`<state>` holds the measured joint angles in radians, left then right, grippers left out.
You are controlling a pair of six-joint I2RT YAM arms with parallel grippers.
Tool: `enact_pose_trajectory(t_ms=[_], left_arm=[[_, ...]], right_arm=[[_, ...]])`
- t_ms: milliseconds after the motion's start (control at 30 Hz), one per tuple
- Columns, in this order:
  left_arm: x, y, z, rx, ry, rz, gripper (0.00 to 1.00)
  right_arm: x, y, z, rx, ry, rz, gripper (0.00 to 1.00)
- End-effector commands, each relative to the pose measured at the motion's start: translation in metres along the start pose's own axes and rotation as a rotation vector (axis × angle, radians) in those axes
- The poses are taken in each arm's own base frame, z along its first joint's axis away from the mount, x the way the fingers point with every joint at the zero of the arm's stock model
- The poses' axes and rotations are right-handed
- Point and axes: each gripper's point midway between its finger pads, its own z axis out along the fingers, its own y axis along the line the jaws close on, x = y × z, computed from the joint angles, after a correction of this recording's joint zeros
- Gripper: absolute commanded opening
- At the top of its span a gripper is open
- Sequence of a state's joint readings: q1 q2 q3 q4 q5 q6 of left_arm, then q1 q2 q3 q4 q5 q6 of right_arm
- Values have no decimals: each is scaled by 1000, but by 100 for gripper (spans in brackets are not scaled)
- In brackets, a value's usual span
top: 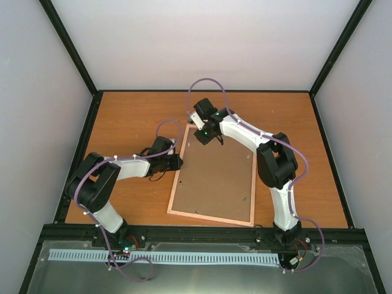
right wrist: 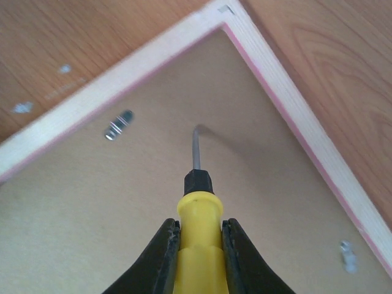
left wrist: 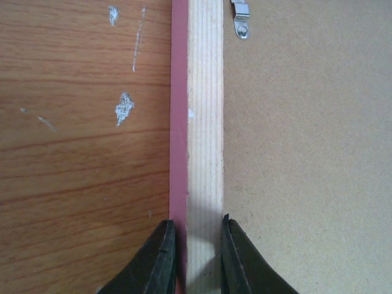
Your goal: Take the photo out of the frame
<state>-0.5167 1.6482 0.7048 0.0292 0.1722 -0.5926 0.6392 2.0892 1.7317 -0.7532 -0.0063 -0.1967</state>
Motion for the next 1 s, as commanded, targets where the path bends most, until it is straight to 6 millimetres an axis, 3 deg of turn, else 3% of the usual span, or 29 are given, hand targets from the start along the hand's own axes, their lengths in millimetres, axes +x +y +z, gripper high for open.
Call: enact_pose_trajectory(t_ms=[0, 167, 367, 467, 600, 667, 833, 967], left_arm=[[53, 24, 4, -65, 191, -66, 1], [48, 21, 1, -69, 181, -57, 1], [29, 18, -7, -107, 153, -13, 1], [16, 15, -8, -123, 136, 25, 10], [-7, 14, -18, -180, 99, 94, 34], [-20, 8, -27, -182, 66, 130, 40], [-40, -5, -52, -178, 5, 179, 44], [-31, -18, -69, -111, 20, 177, 43]], right_arm=[[17, -24, -32, 121, 67, -25, 3], [27, -18, -69, 89, -4, -23, 3], [64, -7, -90, -19, -42, -29, 3], [84, 0, -97, -63, -78, -53, 3], [109, 13, -107, -134, -141, -56, 3], [118, 16, -111, -158, -169, -44, 3], [131, 11, -121, -146, -242, -24, 3], [133, 5, -129, -147, -281, 2, 3]])
